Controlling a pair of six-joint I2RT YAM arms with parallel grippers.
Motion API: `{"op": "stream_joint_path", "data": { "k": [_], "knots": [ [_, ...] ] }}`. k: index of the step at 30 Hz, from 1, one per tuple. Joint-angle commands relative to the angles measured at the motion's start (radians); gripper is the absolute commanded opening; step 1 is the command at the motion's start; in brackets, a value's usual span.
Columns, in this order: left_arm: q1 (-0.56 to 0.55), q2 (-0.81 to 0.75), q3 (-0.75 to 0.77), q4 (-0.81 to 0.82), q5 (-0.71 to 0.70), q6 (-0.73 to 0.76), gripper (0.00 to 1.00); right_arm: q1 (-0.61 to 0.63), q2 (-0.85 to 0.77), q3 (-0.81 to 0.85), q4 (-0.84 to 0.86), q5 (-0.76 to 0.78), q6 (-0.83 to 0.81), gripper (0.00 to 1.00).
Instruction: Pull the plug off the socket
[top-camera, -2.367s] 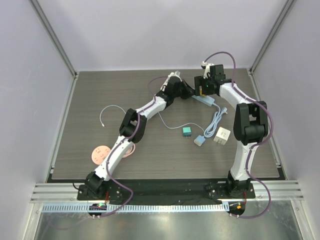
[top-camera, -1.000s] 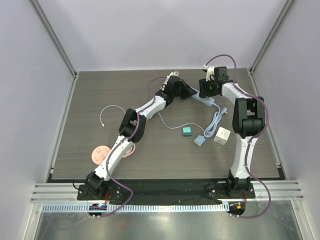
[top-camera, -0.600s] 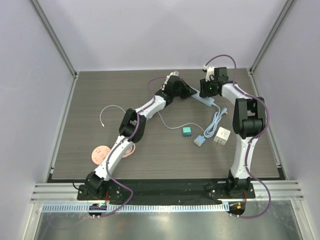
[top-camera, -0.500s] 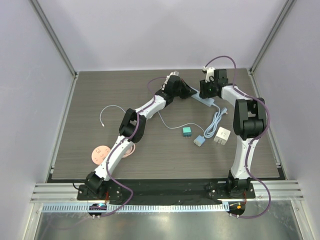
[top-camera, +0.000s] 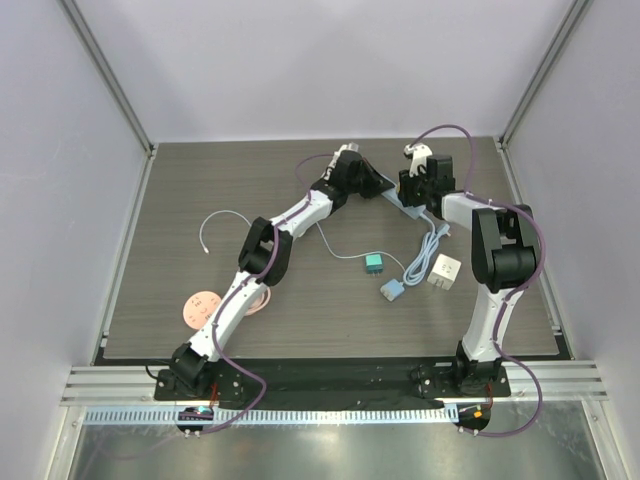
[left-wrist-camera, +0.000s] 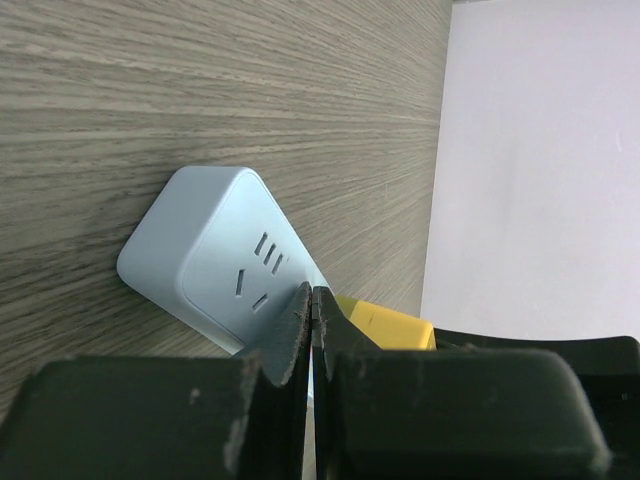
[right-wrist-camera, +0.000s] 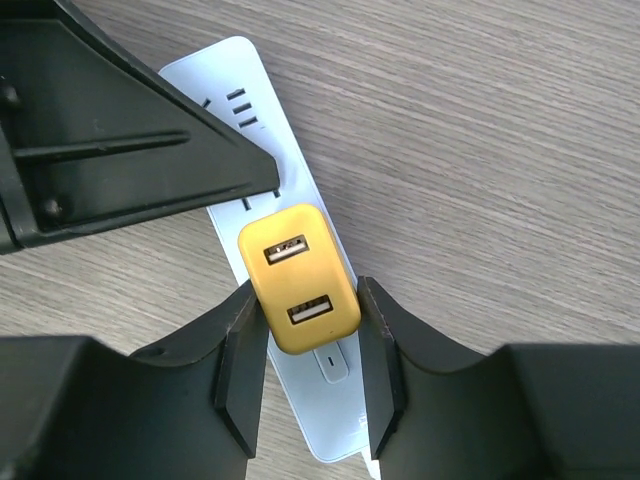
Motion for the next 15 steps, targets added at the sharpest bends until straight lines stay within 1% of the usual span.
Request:
{"op": "stream_joint_path", "data": {
  "k": [1,4,7,9,13,15],
  "knots": [
    [-0.003,0.046,-0.029,-0.181,-0.039,0.051,0.00,0.005,-0.110,0.007,0.173,-0.004,0.019,0.01],
    [-0.006,0.045,-0.038,-0.181,-0.037,0.054,0.00,0.005,-0.103,0.023,0.198,0.002,0.029,0.01],
    [-0.006,0.041,-0.053,-0.172,-0.033,0.054,0.00,0.000,-0.070,0.091,0.163,0.023,0.054,0.01],
    [-0.009,0.040,-0.058,-0.170,-0.031,0.057,0.00,-0.007,-0.055,0.120,0.155,0.023,0.100,0.01],
    [-0.011,0.041,-0.065,-0.172,-0.031,0.062,0.00,-0.021,-0.044,0.151,0.152,-0.015,0.141,0.01],
    [-0.012,0.043,-0.065,-0.170,-0.026,0.062,0.00,-0.027,-0.035,0.154,0.164,-0.058,0.169,0.01]
  ]
}}
